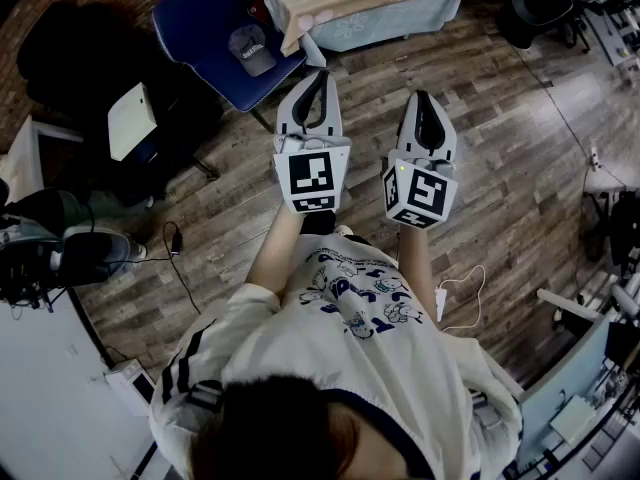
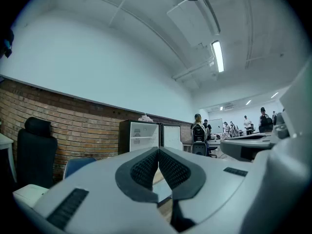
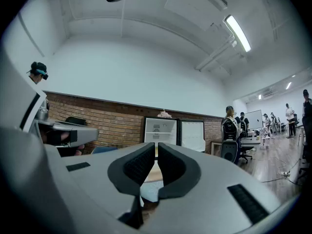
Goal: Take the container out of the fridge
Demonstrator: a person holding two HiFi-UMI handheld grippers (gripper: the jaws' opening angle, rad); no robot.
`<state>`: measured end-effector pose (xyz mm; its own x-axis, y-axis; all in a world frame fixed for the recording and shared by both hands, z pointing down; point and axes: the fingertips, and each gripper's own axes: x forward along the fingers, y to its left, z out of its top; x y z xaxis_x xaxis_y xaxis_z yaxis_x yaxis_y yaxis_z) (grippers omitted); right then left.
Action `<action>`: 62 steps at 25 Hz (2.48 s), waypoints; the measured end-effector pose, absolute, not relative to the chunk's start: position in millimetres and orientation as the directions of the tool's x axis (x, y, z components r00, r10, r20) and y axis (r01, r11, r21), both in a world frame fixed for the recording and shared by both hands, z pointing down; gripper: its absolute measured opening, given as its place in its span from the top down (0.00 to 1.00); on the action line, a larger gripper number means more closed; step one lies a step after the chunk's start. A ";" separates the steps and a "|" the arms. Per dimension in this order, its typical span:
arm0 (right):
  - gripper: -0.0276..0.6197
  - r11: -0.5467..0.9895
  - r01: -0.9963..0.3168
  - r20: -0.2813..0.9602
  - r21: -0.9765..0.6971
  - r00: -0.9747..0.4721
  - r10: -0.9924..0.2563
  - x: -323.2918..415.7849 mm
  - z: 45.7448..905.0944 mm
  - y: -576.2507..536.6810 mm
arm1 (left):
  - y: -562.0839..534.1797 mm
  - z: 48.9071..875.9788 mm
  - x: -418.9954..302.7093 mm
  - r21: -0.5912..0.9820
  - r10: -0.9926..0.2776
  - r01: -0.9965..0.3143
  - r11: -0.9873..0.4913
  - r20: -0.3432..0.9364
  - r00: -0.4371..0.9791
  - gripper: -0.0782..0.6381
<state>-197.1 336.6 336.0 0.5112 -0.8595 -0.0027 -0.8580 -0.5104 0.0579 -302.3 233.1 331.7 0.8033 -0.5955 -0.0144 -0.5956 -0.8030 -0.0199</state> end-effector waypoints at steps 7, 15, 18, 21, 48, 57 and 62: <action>0.89 -0.506 -0.861 0.000 0.060 0.507 -0.862 -192.4 336.9 323.6 | 221.2 333.4 -294.6 -0.015 -0.588 -0.588 -0.809 -0.012 0.809 0.87; 0.89 -0.510 -0.859 0.006 0.046 0.511 -0.859 -182.1 341.3 297.1 | 194.3 340.1 -284.0 -0.001 -0.580 -0.580 -0.815 0.000 0.815 0.87; 0.89 -0.514 -0.857 0.005 0.027 0.514 -0.858 -178.4 343.3 285.3 | 181.0 341.3 -281.9 -0.001 -0.578 -0.578 -0.816 -0.002 0.816 0.87; 0.89 -0.523 -0.852 0.007 0.024 0.524 -0.852 -175.6 345.1 274.6 | 168.6 342.0 -281.2 -0.002 -0.576 -0.576 -0.817 -0.002 0.817 0.87; 0.89 -0.467 -0.884 0.060 -0.030 0.465 -0.883 -61.6 370.2 176.7 | 72.2 363.3 -182.3 -0.008 -0.645 -0.645 -0.764 0.058 0.762 0.87; 0.89 -0.377 -0.926 0.070 -0.037 0.374 -0.925 29.5 361.4 118.9 | 27.8 352.9 -92.1 -0.010 -0.696 -0.697 -0.717 0.062 0.716 0.87; 0.89 -0.336 -0.941 0.067 -0.040 0.333 -0.940 74.0 358.4 94.3 | 7.6 349.8 -51.0 0.000 -0.725 -0.726 -0.688 0.056 0.687 0.87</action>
<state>74.0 94.3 358.4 0.3331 -0.9405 0.0673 -0.9409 -0.3361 -0.0405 -51.0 7.6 349.8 0.6868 -0.7247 0.0564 -0.7258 -0.6879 0.0000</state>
